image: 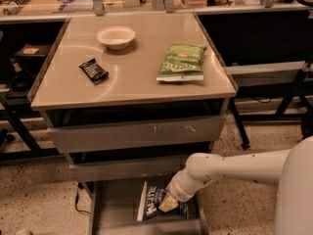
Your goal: Pick blue chip bag from bottom drawer and place on counter
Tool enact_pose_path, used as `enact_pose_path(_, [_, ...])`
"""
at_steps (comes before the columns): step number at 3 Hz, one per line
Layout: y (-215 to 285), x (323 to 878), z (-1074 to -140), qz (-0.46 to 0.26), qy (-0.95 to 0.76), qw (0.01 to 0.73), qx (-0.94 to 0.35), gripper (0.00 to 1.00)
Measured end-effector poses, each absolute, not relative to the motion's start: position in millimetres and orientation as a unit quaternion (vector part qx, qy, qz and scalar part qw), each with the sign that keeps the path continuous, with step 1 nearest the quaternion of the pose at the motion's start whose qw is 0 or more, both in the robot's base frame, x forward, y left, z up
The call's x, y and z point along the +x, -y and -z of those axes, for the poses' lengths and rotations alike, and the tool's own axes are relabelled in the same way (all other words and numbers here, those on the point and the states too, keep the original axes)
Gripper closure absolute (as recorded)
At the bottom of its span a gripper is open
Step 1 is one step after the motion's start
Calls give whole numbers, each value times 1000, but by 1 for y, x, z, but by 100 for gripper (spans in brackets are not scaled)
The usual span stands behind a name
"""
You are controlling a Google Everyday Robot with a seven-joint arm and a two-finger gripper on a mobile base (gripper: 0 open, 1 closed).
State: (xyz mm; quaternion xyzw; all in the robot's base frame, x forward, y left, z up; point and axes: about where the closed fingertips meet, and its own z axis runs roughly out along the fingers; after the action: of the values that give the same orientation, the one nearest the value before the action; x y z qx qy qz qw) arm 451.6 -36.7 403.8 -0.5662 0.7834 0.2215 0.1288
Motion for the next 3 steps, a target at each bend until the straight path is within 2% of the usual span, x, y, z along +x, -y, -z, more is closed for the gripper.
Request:
enact_pose_path(1, [53, 447, -444, -223, -798, 132, -545, 100])
enact_pose_path(3, [84, 438, -578, -157, -821, 160, -525, 100])
